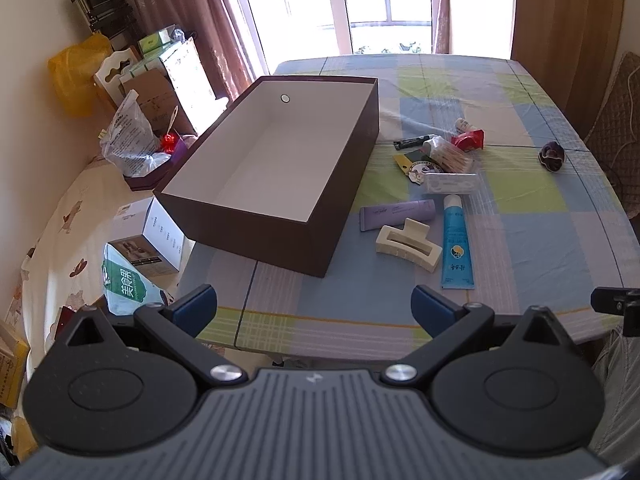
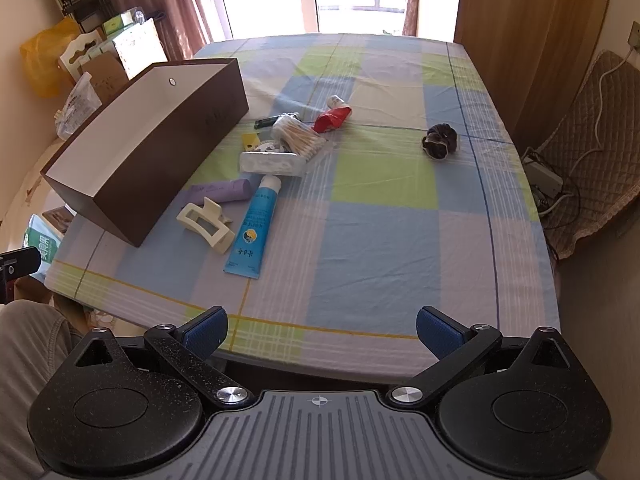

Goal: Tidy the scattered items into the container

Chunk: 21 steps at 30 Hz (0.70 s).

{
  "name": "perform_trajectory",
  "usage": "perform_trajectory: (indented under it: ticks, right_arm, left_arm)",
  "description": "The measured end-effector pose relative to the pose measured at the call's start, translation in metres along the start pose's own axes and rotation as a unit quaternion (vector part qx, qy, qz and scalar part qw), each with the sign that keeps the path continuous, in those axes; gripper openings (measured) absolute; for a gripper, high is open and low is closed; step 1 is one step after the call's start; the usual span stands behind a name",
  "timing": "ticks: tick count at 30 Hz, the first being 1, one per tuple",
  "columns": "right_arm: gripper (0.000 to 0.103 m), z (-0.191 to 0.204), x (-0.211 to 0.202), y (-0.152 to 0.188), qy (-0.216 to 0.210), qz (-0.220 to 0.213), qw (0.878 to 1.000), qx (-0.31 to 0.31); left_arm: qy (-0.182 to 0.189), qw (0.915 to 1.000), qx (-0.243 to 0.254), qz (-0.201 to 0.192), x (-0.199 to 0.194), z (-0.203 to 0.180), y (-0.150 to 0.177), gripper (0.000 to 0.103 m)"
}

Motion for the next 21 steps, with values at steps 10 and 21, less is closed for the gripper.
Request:
perform_trajectory:
  ticks: [10,21]
  right_arm:
    - [0.103,0.0006,0.0024,-0.0010,0.002,0.001,1.000,-0.002]
    - [0.103,0.0013,0.0043,0.0000,0.006,0.001,1.000,-0.006]
  left_arm:
    - [0.000,1.0000,-0.004,-0.002,0.0047,0.0048,-0.0001,0.102]
    - [-0.003,0.9999,-0.010,0.013,0.0088,0.0069,-0.0021,0.102]
Point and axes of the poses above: each gripper's, at about its wrist camera, not at the fingertips, and x roughly the way its jaws point, z to its left, y to its underside, the point moved 6 cm from there along x, roughly the way its jaws point, and after that the axes turned 11 degrees about z, right-handed, at the moved point
